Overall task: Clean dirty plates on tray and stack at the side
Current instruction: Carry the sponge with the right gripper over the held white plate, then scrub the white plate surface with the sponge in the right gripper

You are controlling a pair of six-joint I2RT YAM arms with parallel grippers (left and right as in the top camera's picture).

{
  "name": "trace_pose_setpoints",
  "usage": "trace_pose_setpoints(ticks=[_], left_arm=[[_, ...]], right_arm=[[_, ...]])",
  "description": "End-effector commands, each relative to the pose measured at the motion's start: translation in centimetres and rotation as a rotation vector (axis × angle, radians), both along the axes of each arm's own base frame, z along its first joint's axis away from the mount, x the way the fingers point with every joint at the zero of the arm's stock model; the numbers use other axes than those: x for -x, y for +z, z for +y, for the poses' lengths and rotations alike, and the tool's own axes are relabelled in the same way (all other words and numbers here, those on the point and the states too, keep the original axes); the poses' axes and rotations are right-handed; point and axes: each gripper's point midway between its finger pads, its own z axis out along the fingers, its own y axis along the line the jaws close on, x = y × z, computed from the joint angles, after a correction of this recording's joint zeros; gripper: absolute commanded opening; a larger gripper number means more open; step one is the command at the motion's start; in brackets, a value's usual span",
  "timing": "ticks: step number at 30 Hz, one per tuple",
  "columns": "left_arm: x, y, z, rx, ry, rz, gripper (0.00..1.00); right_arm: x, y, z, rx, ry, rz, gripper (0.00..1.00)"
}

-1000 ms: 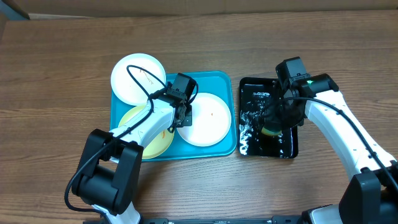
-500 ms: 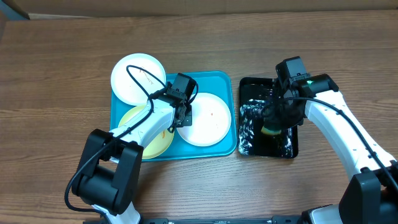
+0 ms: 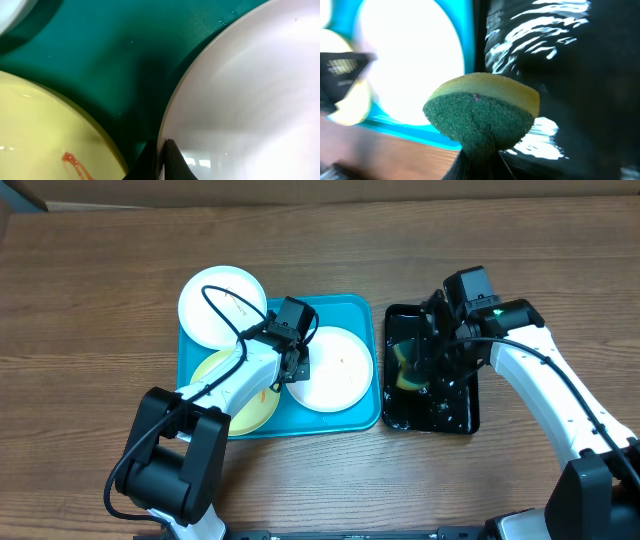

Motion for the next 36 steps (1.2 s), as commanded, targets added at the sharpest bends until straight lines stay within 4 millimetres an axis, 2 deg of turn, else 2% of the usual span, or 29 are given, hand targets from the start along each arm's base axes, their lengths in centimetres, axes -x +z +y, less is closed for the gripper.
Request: trace_pose_setpoints(ticks=[1, 5, 9, 12, 17, 21, 36], left_arm=[[0.8, -0.6, -0.4, 0.033, 0.007, 0.027, 0.04], [0.7, -0.6, -0.6, 0.044, 0.004, 0.023, 0.04], [0.7, -0.6, -0.6, 0.044, 0.004, 0.025, 0.04], [0.8, -0.7, -0.5, 0.040, 0.004, 0.029, 0.04], [0.9, -0.8, -0.5, 0.040, 0.004, 0.031, 0.04], [0.9, -0.8, -0.5, 0.040, 0.004, 0.031, 0.04], [0.9, -0.8, -0.5, 0.041, 0.004, 0.031, 0.04]], right_arm=[[0.9, 1.3, 3.9, -0.163, 0.103, -0.006, 0.04], [0.4, 1.1, 6.5, -0.152, 0.152, -0.068, 0.04], [-0.9, -0.9, 8.1, -0.008, 0.151, -0.159, 0.04], [-1.7, -2.7, 8.4, 0.111, 0.158, -0.211, 0.04], [-2.3, -5.3, 9.0, 0.203, 0.177, -0.231, 0.04], [-3.5, -7.1, 8.0, 0.288, 0.150, -0.251, 0.04], [-4.4, -8.3, 8.5, 0.257, 0.137, -0.295, 0.04]])
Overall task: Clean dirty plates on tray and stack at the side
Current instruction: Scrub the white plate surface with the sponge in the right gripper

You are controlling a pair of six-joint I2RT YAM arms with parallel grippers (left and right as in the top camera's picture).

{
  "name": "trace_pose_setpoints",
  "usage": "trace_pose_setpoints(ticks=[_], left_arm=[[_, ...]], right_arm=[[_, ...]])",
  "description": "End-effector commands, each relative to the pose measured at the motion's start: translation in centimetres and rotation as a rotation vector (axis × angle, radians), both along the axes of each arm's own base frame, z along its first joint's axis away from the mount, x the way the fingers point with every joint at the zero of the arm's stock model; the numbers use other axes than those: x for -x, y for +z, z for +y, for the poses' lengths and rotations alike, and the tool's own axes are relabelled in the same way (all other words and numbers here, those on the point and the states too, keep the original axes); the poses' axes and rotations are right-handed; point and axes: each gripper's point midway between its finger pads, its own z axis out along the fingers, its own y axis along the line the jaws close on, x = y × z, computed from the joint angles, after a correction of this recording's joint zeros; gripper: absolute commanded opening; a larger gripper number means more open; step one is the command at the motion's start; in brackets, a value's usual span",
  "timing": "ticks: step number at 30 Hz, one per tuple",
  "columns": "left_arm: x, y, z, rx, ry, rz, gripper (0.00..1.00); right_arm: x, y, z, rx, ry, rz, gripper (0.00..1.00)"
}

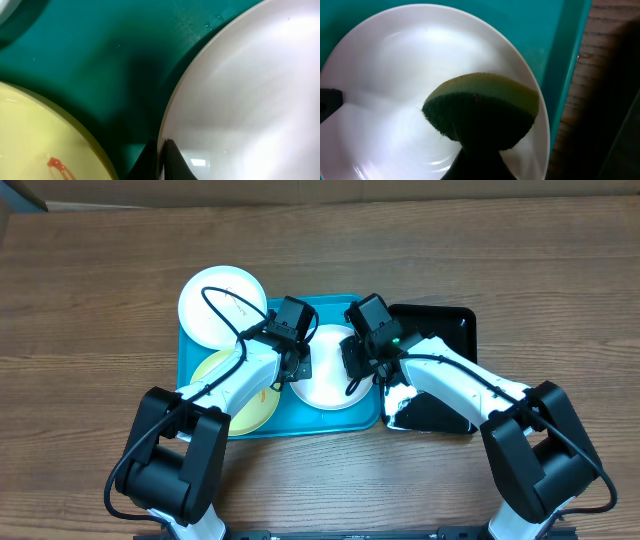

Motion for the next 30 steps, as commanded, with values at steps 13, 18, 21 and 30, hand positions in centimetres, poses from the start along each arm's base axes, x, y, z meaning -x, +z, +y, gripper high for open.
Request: trace_pose_setpoints(ticks=[13, 18, 21, 30], left_arm=[[1.1, -0.8, 0.2, 0.003, 0.002, 0.034, 0.04], [1.1, -0.8, 0.2, 0.001, -0.002, 0.035, 0.04], [1.1, -0.8, 0.2, 0.001, -0.005, 0.035, 0.04], [0.9, -0.7, 0.1, 0.004, -0.005, 0.028, 0.04]], right_arm=[[-0.2, -2.0, -0.3, -0.021, -0.014, -0.057, 0.04], [-0.1, -2.1, -0.4, -0.051, -0.093, -0.031, 0.04], [0.5, -2.5, -0.7, -0.061, -0.158, 0.011, 0.04], [1.9, -3.9, 0.0, -0.124, -0.181, 0.084, 0.04]])
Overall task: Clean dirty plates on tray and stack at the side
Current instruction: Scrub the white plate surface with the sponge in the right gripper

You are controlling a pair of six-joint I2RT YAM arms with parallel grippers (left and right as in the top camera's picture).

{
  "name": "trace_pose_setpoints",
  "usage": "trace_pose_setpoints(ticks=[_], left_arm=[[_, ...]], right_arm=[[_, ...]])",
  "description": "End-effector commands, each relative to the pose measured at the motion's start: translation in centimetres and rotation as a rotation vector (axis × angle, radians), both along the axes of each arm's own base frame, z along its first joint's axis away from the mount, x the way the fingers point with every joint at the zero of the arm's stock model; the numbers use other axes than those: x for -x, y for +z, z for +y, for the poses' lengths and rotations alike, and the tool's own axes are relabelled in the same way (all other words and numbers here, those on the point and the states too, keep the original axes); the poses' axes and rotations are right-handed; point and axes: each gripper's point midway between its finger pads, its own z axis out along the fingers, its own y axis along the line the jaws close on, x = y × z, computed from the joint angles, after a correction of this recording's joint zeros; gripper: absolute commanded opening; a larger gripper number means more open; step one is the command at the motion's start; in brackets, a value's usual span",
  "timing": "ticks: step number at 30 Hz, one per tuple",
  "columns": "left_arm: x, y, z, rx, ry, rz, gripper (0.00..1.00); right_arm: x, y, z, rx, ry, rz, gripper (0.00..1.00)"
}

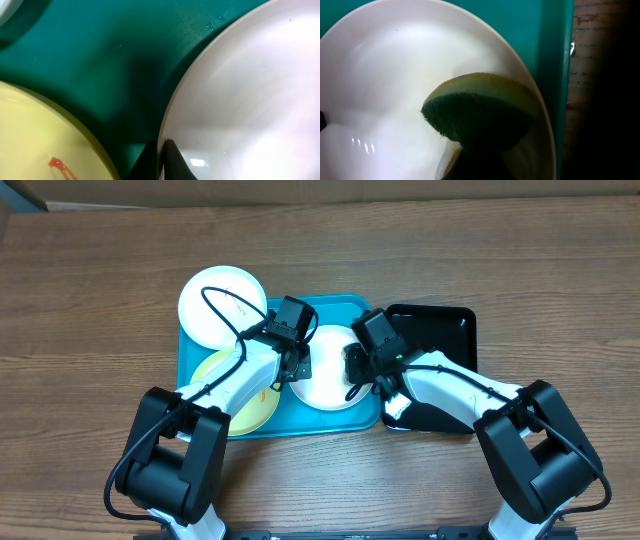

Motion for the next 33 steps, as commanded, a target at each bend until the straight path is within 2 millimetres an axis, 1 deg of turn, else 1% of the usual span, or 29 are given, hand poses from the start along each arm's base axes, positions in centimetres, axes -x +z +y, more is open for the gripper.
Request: trace_pose_setpoints(ticks=[1, 4, 9, 13, 15, 18, 21, 22, 24, 26, 33], left_arm=[[0.9, -0.7, 0.0, 0.005, -0.006, 0.028, 0.04], [1.0, -0.7, 0.0, 0.004, -0.006, 0.029, 0.04], [1.0, -0.7, 0.0, 0.004, -0.006, 0.029, 0.04], [1.0, -0.7, 0.1, 0.004, -0.007, 0.029, 0.04], [1.0, -0.7, 0.1, 0.004, -0.007, 0.030, 0.04], [1.0, -0.7, 0.1, 0.003, -0.007, 0.033, 0.04], [1.2, -0.8, 0.2, -0.001, -0.007, 0.039, 0.04], [1.2, -0.8, 0.2, -0.001, -0.008, 0.040, 0.04], [1.2, -0.8, 0.2, -0.001, -0.010, 0.039, 0.04], [1.2, -0.8, 0.2, -0.001, -0.010, 0.038, 0.04], [1.1, -0.8, 0.1, 0.001, -0.010, 0.037, 0.04]], right_arm=[[1.3, -1.3, 0.3, -0.036, -0.010, 0.067, 0.04], [1.4, -1.0, 1.3, -0.084, 0.009, 0.073, 0.04], [1.6, 0.0, 3.6, -0.205, 0.072, 0.083, 0.04], [1.1, 0.5, 4.0, -0.225, 0.083, 0.060, 0.04], [-0.1, 1.3, 4.0, -0.243, 0.072, 0.028, 0.04], [-2.2, 3.2, 3.6, -0.253, 0.076, -0.014, 0.04], [-3.5, 4.9, 2.7, -0.223, 0.092, -0.022, 0.04], [-3.8, 5.1, 2.4, -0.214, 0.099, -0.025, 0.04], [-3.9, 5.2, 2.0, -0.199, 0.109, -0.024, 0.04], [-3.7, 4.9, 1.7, -0.184, 0.106, -0.013, 0.04], [-2.3, 2.9, 1.3, -0.133, 0.107, 0.016, 0.04]])
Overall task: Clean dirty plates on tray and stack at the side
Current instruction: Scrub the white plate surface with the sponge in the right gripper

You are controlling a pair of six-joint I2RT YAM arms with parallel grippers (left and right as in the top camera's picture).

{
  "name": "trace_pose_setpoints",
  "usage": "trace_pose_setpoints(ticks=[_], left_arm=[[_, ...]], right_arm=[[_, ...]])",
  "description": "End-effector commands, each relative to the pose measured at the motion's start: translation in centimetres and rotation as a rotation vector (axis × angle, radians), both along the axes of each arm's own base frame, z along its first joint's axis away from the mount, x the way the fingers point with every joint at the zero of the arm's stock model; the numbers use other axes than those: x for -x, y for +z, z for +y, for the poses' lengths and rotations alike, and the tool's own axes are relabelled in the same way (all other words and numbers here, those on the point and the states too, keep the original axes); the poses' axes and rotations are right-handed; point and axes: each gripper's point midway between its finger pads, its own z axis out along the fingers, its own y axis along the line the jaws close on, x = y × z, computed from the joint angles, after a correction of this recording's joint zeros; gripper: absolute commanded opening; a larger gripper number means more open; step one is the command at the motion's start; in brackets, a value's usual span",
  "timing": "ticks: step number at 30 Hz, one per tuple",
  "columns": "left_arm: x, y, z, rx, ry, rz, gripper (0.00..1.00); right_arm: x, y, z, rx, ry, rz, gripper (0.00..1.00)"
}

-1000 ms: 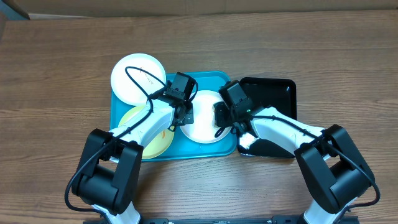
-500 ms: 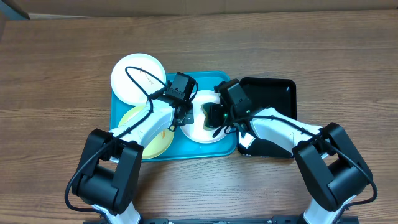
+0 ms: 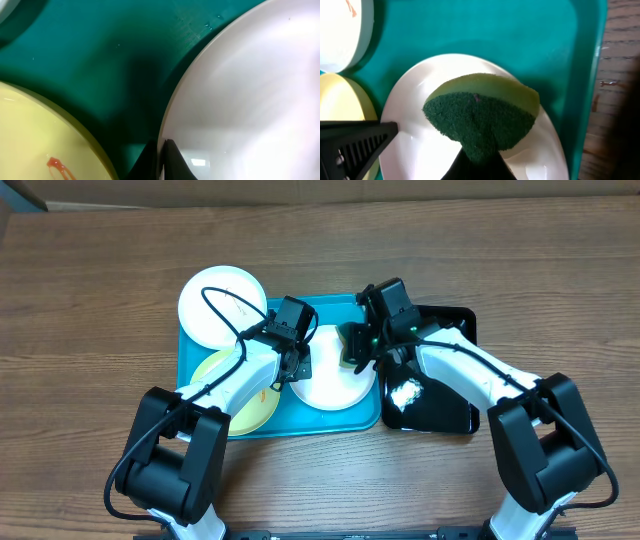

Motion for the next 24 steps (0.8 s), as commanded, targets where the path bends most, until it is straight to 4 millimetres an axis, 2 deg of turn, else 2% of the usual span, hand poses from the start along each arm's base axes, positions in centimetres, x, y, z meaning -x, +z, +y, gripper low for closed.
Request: trace_pose_setpoints(ticks=[1, 11, 13, 18, 24], left_arm=[[1.1, -0.8, 0.2, -0.003, -0.009, 0.034, 0.04], [1.1, -0.8, 0.2, -0.002, -0.009, 0.034, 0.04], [1.1, -0.8, 0.2, -0.003, -0.009, 0.034, 0.04], [1.1, -0.7, 0.2, -0.002, -0.009, 0.034, 0.04], [1.1, -0.8, 0.2, -0.003, -0.009, 0.034, 0.04]], right_arm=[[0.7, -1.4, 0.0, 0.048, 0.018, -0.001, 0.04], [1.6, -6.8, 0.0, 0.089, 0.030, 0.097, 0.04], [2.3, -6.7, 0.9, 0.034, 0.061, 0.127, 0.04], [4.3, -4.2, 4.9, -0.214, 0.196, 0.202, 0.04], [4.6, -3.7, 5.2, -0.246, 0.191, 0.233, 0.04]])
